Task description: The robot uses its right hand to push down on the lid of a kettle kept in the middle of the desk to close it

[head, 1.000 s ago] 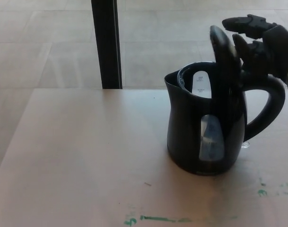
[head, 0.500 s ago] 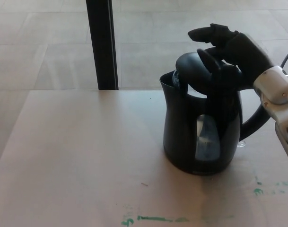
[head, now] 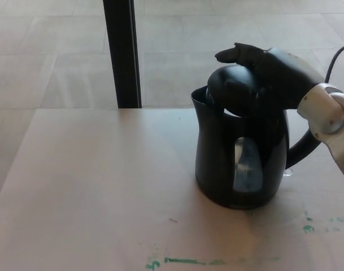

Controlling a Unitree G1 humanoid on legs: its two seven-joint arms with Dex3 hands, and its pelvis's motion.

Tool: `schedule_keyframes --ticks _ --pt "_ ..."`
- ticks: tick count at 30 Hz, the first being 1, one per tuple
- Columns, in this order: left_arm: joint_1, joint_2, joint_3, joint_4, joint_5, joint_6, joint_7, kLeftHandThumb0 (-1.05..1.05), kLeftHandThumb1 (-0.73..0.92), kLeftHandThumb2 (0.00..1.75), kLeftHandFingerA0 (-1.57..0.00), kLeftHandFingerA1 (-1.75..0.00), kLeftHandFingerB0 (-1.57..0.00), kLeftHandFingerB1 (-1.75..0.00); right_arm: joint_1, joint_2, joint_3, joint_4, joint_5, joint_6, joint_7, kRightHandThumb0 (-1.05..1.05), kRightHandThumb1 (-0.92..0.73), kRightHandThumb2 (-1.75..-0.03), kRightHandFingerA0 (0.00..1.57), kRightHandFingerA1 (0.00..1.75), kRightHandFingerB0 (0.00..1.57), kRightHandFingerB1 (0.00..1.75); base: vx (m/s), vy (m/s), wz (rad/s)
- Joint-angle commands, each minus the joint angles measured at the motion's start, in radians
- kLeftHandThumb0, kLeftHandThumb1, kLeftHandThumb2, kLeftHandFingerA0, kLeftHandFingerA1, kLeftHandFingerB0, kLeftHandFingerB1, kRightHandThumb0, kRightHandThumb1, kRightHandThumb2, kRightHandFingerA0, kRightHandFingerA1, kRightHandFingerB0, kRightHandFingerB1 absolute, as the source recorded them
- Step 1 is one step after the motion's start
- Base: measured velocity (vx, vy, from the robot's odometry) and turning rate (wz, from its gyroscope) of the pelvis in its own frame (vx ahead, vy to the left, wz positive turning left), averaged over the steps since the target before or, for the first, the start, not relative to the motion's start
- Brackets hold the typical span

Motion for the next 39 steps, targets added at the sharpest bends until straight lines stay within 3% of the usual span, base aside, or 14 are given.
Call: schedule_keyframes --ticks 1,3,4,9,10,12,13,14,23,29,32,33,37,39 --pt "-0.011 0.028 0.008 -0.005 -0.013 0.014 -0.019 -0.96 0.6 1.05 -0.62 -0.62 -0.56 -0.58 0.072 0.0 0.256 -0.011 -0.287 0.045 0.13 -0.93 -0.83 -1.26 0.07 0.2 0.08 0.18 0.0 0.0 0.0" --pt "-0.009 0.031 0.011 -0.02 -0.018 0.027 -0.016 -0.97 0.61 1.06 -0.64 -0.63 -0.56 -0.57 0.076 0.04 0.323 -0.031 -0.319 0.063 0.156 -0.93 -0.83 -1.25 0.06 0.14 0.08 0.2 0.0 0.0 0.0" --pt "-0.009 0.033 0.009 -0.022 -0.017 0.027 -0.019 -0.97 0.82 0.65 -0.68 -0.55 -0.58 -0.49 0.078 0.045 0.334 -0.031 -0.329 0.065 0.146 -0.92 -0.83 -1.25 0.06 0.18 0.09 0.22 0.0 0.0 0.0" --pt "-0.016 0.031 0.004 -0.022 -0.014 0.027 -0.02 -0.99 0.8 0.65 -0.67 -0.54 -0.58 -0.48 0.107 0.101 0.396 -0.018 -0.367 0.101 0.089 -0.93 -0.81 -1.24 0.05 0.19 0.09 0.21 0.0 0.0 0.0" --pt "-0.026 0.033 0.0 -0.014 -0.01 0.025 -0.019 -0.96 0.6 1.05 -0.63 -0.62 -0.57 -0.57 0.118 0.149 0.424 0.014 -0.367 0.143 0.111 -0.98 -0.92 -0.94 0.0 0.22 0.0 0.16 0.0 0.0 0.0" --pt "-0.025 0.034 -0.003 -0.018 -0.007 0.027 -0.019 -0.98 0.61 1.07 -0.64 -0.62 -0.54 -0.55 0.141 0.164 0.436 0.036 -0.369 0.154 0.086 -1.03 -0.81 -0.99 0.0 0.25 0.0 0.21 0.0 0.0 0.0" --pt "-0.027 0.031 -0.002 -0.019 -0.018 0.046 -0.018 -1.0 0.79 0.65 -0.66 -0.55 -0.59 -0.48 0.17 0.173 0.443 0.057 -0.365 0.166 0.079 -0.88 -0.78 -1.27 0.01 0.18 0.01 0.21 0.0 0.0 0.0" --pt "-0.029 0.027 -0.001 -0.017 -0.021 0.044 -0.022 -0.98 0.59 1.04 -0.63 -0.63 -0.57 -0.57 0.192 0.178 0.438 0.077 -0.355 0.166 0.063 -0.88 -0.79 -1.26 0.0 0.17 0.0 0.22 0.0 0.0 0.0" --pt "-0.022 0.026 -0.016 -0.02 -0.001 0.021 -0.022 -0.99 0.61 1.06 -0.61 -0.62 -0.54 -0.56 0.193 0.089 0.31 0.018 -0.267 0.149 0.055 -0.91 -0.85 -1.28 0.0 0.14 0.0 0.19 0.0 0.0 0.0" --pt "0.002 0.013 0.001 -0.05 -0.03 0.056 -0.006 -0.98 0.58 1.03 -0.57 -0.63 -0.52 -0.57 0.167 0.077 0.187 -0.035 -0.182 0.128 0.071 -0.79 -0.75 -1.2 0.0 0.36 0.0 0.34 0.0 0.0 0.0" --pt "-0.005 0.008 0.001 -0.033 -0.026 0.05 0.001 -1.01 0.82 0.65 -0.64 -0.57 -0.56 -0.5 0.175 0.099 0.078 -0.088 -0.106 0.191 0.095 -0.83 -0.75 -1.2 0.0 0.41 0.0 0.34 0.0 0.0 0.0" --pt "-0.007 0.009 0.001 -0.024 -0.023 0.041 0.0 -1.0 0.6 1.07 -0.63 -0.63 -0.54 -0.57 0.177 0.106 0.048 -0.108 -0.084 0.212 0.113 -0.81 -0.75 -1.21 0.0 0.36 0.0 0.31 0.0 0.0 0.0" --pt "-0.002 0.023 -0.02 -0.008 0.021 0.001 0.0 -0.99 0.61 1.08 -0.64 -0.6 -0.56 -0.56 0.167 0.163 -0.136 -0.25 0.094 0.434 0.226 -0.88 -0.92 -0.8 0.0 0.33 0.02 0.29 0.0 0.0 0.0" --pt "0.004 0.03 -0.024 -0.01 0.024 0.0 -0.01 -1.02 0.84 0.65 -0.69 -0.5 -0.58 -0.46 0.166 0.169 -0.206 -0.301 0.158 0.47 0.251 -0.84 -0.87 -1.28 0.0 0.29 0.08 0.27 0.0 0.0 0.0"
